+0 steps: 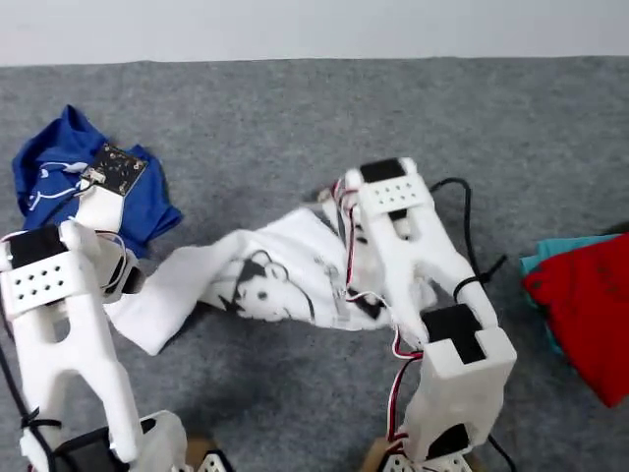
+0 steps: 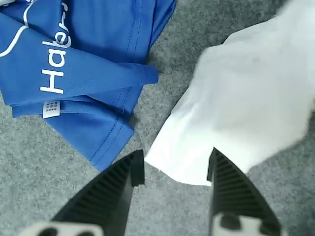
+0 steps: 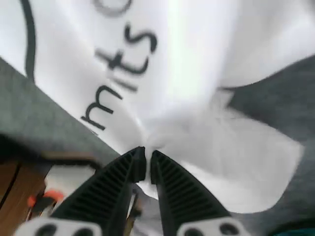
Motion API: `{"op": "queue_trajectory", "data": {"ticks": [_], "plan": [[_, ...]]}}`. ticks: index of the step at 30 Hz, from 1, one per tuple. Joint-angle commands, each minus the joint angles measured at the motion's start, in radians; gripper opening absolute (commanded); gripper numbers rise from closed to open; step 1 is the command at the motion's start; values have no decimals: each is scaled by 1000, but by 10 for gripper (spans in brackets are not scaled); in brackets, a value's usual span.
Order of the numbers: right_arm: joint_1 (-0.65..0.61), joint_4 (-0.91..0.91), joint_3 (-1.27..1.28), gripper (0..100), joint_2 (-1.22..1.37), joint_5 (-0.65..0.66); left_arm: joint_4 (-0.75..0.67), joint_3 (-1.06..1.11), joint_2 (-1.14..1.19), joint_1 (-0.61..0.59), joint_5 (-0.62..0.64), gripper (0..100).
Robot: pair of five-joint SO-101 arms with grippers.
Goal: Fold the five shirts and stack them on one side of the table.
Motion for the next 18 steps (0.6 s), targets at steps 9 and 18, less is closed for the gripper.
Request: {"op": "queue_trajectory", "data": {"ticks": [9, 18], "plan": [[-131, 25, 152, 12, -111, 11, -9, -25, -26, 5, 8, 213], [-133, 16, -68, 281, -297, 3, -17, 25, -26, 5, 2, 213]]}}
